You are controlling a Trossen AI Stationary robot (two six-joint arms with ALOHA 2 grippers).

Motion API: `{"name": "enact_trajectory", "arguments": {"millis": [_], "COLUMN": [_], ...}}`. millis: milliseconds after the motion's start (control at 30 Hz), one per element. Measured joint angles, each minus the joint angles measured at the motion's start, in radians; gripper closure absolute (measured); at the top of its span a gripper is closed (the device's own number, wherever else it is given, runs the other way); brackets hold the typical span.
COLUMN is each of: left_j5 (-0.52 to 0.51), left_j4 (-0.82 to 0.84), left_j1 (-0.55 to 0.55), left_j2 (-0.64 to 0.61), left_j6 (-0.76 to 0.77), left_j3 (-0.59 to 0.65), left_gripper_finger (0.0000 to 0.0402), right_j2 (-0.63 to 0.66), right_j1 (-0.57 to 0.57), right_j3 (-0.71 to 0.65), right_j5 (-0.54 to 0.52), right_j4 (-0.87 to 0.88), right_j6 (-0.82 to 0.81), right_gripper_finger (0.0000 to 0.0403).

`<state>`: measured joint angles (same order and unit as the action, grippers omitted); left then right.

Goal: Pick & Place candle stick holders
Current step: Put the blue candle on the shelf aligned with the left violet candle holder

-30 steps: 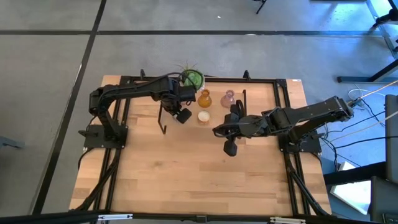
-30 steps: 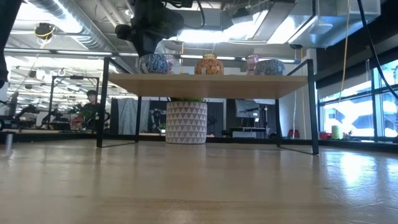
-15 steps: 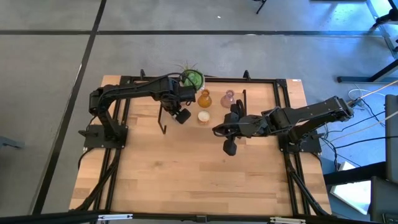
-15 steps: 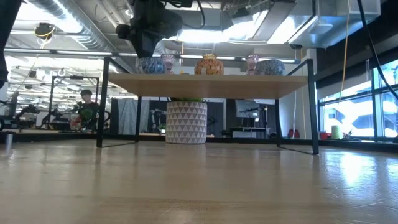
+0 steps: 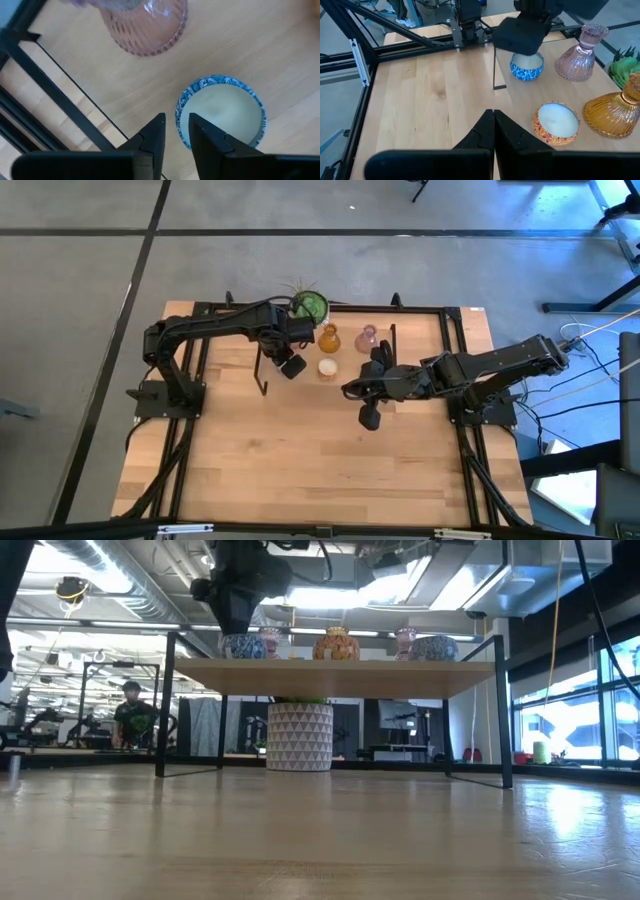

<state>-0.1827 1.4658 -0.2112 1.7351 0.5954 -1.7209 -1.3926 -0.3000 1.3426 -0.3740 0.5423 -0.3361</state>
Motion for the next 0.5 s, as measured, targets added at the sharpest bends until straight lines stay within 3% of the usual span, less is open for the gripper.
{"name": "enact_trajectory", "arguments": {"millis": [500], "left_j5": [-0.016], "left_j4": [0.023], "left_j1": [0.037], "left_j2": [-0.003], "left_j6": [-0.068], "left_j3": [-0.198], "left_gripper_finger": [0.0309], "right_j2": [0.0], "right_j1": [0.0], "right_j3": [0.0], "right_j5": [0.0], "right_j4": [0.0], "right_j6": [-0.008], "right_gripper_finger": [0.0403]}}
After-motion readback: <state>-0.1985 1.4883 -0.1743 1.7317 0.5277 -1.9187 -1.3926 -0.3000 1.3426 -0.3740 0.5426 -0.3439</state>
